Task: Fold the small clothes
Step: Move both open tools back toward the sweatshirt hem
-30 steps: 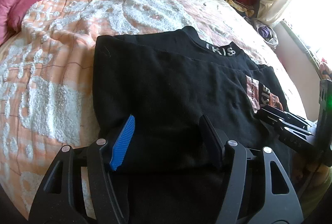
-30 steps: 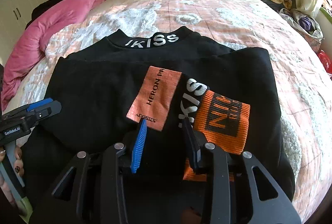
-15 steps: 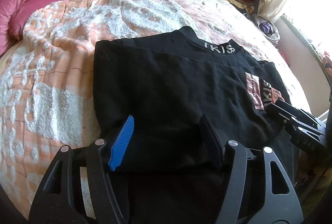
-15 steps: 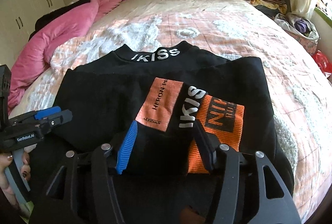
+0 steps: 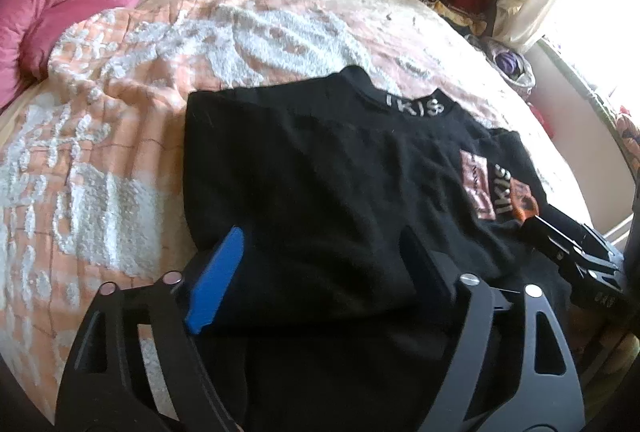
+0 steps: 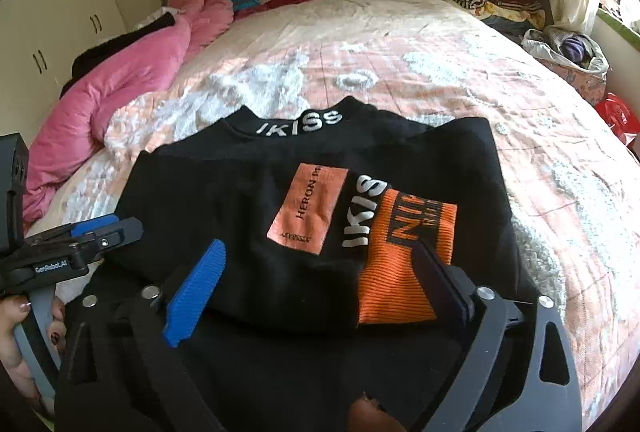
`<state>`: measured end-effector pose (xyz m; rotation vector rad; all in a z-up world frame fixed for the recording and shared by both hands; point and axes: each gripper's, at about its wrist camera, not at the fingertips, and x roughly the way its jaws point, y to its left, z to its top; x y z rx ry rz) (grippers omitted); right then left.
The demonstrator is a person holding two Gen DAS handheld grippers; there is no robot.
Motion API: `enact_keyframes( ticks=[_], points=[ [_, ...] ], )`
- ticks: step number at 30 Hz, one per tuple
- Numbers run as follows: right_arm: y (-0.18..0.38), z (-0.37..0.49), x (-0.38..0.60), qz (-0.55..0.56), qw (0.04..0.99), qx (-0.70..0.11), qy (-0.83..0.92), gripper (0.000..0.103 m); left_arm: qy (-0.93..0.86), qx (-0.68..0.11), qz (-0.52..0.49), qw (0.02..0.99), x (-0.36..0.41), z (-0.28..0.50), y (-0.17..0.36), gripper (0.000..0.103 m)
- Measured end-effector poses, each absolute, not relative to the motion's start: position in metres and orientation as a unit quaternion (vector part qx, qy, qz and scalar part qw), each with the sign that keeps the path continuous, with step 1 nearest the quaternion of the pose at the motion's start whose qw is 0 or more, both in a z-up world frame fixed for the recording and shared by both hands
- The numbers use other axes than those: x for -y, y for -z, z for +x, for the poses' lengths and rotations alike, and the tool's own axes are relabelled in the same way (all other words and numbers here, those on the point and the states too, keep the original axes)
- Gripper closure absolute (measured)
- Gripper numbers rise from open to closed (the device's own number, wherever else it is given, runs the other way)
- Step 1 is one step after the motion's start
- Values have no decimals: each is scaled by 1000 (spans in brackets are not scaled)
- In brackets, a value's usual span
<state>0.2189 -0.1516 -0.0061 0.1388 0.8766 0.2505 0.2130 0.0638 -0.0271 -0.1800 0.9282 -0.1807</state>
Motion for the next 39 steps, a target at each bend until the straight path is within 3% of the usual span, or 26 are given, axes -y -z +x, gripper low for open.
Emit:
enact_keyframes(
  ticks=[6,39],
  points=[
    [-1,214,157,75,901,-410,-119,4,77,-433,-85,894,-67,210,19,9],
    [-51,163,189,101,929,-338,-113,4,63,-366,-96,923,-62,157,-18,9]
  ],
)
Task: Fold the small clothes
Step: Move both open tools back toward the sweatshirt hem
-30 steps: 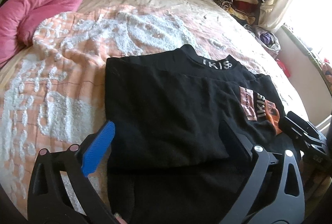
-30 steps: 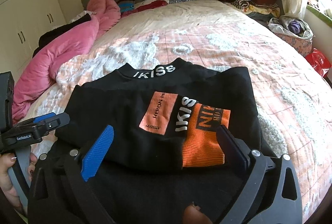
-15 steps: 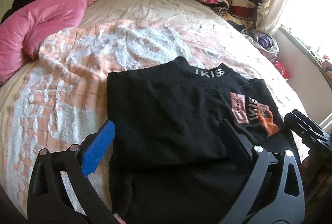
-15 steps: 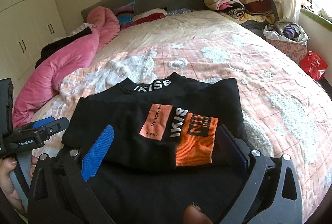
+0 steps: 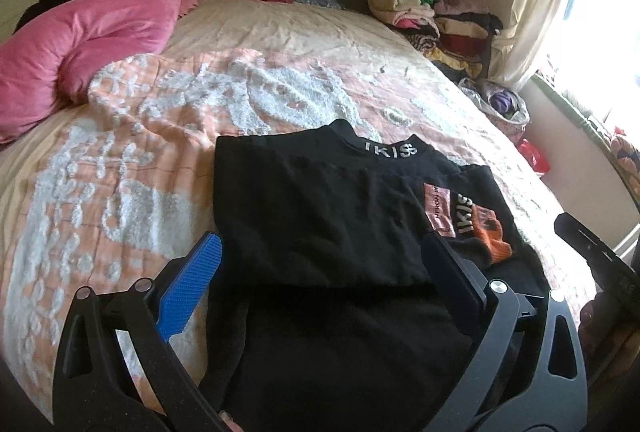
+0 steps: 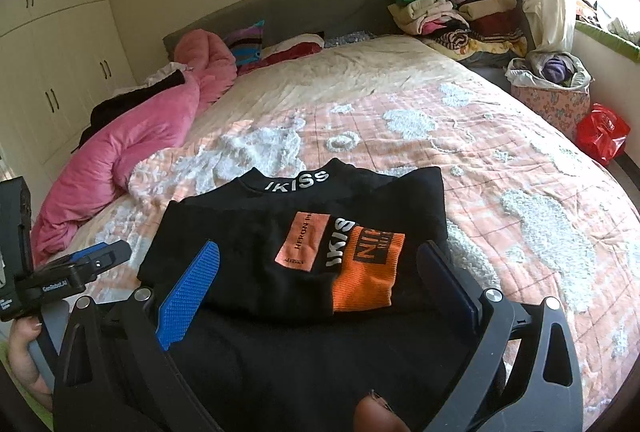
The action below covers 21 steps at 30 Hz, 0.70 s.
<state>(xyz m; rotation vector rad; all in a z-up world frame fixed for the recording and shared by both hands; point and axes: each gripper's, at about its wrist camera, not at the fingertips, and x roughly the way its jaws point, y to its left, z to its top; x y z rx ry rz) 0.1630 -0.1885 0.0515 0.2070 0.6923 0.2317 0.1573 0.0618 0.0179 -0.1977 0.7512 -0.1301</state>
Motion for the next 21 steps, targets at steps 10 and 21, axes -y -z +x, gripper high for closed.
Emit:
enact_keyframes(
  ticks=[10,21],
  points=[
    [-68,141,197,103,933,-322,-122,4,52,-349,-80,932,-64,122,-31,9],
    [-79,121,203,95,935,-315,-130,4,45,-362,-79,928,-68,99,-32,9]
  ],
)
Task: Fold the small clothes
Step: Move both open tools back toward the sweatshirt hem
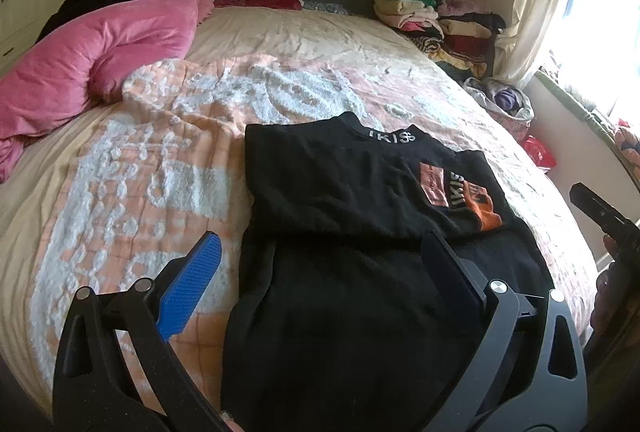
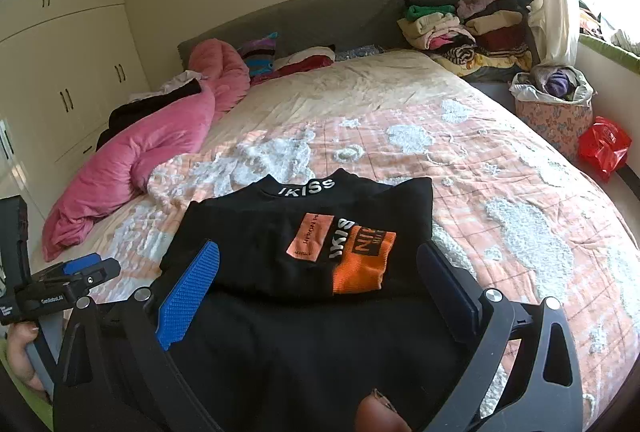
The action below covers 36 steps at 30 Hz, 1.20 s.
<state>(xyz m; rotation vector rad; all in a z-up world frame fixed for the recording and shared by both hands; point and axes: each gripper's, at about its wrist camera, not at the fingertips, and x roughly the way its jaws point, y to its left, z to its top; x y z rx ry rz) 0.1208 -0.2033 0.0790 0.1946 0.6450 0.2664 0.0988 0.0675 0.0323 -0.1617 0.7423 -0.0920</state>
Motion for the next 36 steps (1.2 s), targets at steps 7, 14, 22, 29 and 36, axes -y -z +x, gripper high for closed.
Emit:
enact_keyframes(
  ticks=[7,14,22,29,36],
  points=[
    [-84,108,207,92,935,-314,-136,4,46,-372,-83,923,-70,85,-32,9],
    [-85,97,211,87,933,-318,-141,4,39,-386,-64,919,-73,70,-32,9],
    [-79,85,212,70,930,-333,-140,4,41,-397,-68,914,-81,51,-30,9],
    [-73,72,216,55,927,-343,-139,4,33,-404,-64,912,-88,39,-27,9],
    [-69,62,221,47,925,-352,-136,4,22,-418,-56,907,-94,27,-22,9]
  ],
)
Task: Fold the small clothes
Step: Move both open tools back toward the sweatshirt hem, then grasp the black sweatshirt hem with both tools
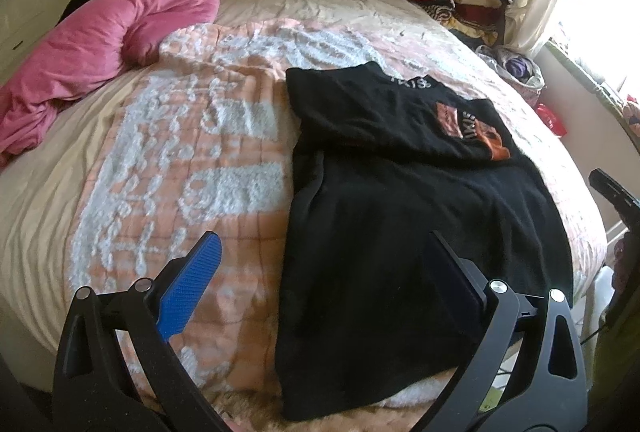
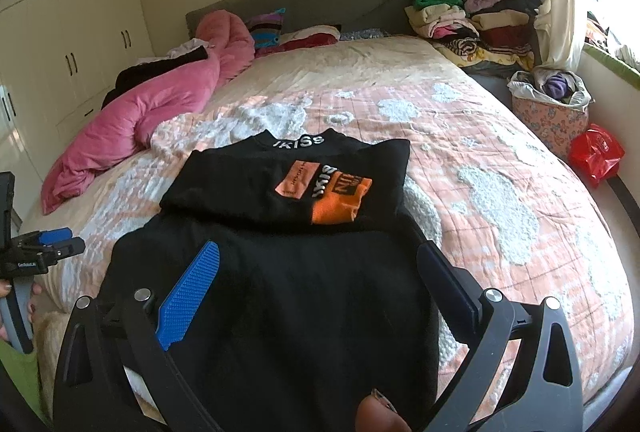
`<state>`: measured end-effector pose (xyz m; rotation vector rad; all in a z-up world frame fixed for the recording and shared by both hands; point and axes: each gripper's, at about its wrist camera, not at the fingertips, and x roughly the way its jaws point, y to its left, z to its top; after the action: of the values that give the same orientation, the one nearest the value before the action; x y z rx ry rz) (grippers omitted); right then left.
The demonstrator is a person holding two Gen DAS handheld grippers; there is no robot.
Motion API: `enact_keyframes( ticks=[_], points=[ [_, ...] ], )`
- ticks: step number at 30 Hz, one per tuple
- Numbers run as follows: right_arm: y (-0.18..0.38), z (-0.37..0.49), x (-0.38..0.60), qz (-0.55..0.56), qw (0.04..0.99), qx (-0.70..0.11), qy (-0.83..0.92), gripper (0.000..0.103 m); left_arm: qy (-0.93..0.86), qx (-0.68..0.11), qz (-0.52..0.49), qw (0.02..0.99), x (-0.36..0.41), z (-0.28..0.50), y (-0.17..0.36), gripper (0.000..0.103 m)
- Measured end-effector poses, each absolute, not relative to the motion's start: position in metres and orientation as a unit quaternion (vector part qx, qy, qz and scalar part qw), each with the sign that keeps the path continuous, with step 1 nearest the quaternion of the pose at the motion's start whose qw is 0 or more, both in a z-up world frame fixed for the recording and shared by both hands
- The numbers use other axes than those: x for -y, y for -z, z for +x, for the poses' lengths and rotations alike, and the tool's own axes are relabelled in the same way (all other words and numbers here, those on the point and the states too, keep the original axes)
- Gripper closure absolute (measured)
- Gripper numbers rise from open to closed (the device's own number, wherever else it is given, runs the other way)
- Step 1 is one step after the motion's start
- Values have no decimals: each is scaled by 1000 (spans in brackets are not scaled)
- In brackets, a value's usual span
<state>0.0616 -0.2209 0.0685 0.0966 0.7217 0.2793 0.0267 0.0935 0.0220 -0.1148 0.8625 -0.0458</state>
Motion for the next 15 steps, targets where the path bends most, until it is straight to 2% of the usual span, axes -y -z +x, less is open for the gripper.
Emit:
enact_keyframes(
  ticks=[15],
  points=[
    [-54,39,232,34,917,-375,-131,4,28,-463,-54,884,-106,0,10,9]
  ],
)
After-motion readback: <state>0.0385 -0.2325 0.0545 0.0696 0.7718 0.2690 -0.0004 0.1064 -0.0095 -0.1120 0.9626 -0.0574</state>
